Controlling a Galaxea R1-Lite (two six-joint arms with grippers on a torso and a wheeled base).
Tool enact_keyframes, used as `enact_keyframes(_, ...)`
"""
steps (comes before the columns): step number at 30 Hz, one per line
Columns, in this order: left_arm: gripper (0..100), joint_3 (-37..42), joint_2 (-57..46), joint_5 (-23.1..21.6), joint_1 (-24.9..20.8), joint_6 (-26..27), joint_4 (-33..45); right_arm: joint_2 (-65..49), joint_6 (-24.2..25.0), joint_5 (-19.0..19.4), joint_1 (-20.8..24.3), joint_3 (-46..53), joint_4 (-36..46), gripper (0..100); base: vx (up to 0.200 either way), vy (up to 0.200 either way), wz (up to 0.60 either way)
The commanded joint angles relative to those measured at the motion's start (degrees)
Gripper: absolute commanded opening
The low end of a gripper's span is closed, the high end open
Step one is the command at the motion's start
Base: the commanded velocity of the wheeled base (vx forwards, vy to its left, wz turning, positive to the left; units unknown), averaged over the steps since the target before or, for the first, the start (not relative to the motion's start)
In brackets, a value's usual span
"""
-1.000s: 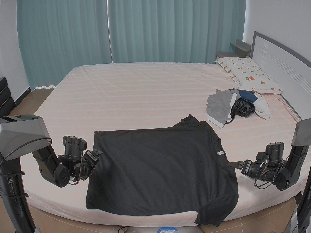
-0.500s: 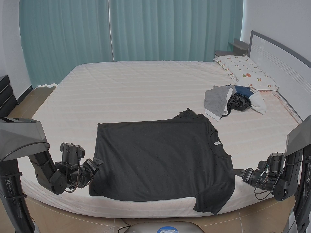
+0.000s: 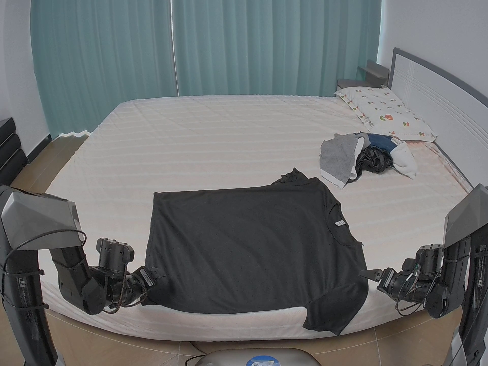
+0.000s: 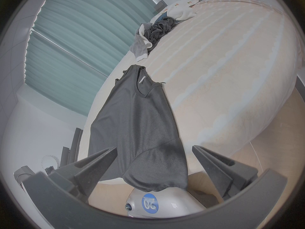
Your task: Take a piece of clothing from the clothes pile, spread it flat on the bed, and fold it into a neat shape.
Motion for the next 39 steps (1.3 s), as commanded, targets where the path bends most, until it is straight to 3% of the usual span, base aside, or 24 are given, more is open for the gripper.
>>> enact_keyframes(1,100,2.90,1.95,-4.61,1.84,4.81,-4.00,0.39,0.07,0.08,0.09,-0.07,-0.47,100,0.000,0.000,0.00)
enact_keyframes(4,100,4.92,3.18,-8.39,3.69,10.97,-6.20,0.39,0.07,0.26,0.09,-0.07,-0.47,100,0.000,0.000,0.00)
enact_keyframes(8,100,6.94,5.55,-9.10,4.48,17.47,-11.56,0.22,0.16,1.23,0.09,-0.07,-0.47,100,0.000,0.000,0.00)
enact_keyframes(13,100,8.88,9.51,-9.36,4.30,21.34,-18.24,0.22,0.16,1.23,0.18,-0.07,-0.47,100,0.000,0.000,0.00)
enact_keyframes(19,100,10.11,12.05,-9.36,3.95,22.22,-23.42,0.22,0.07,1.31,0.18,-0.15,-0.47,100,0.000,0.000,0.00)
enact_keyframes(34,100,9.58,12.23,-10.33,3.25,21.78,-23.95,0.13,0.16,1.31,0.18,-0.15,-0.47,100,0.000,0.000,0.00)
enact_keyframes(35,0,9.49,12.14,-10.33,3.25,21.60,-23.86,0.13,0.16,1.31,0.18,-0.15,-0.47,100,0.000,0.000,0.00)
enact_keyframes(39,0,10.64,11.79,-10.24,3.69,21.34,-24.21,0.13,0.16,1.31,0.18,-0.07,-0.47,100,0.000,0.000,0.00)
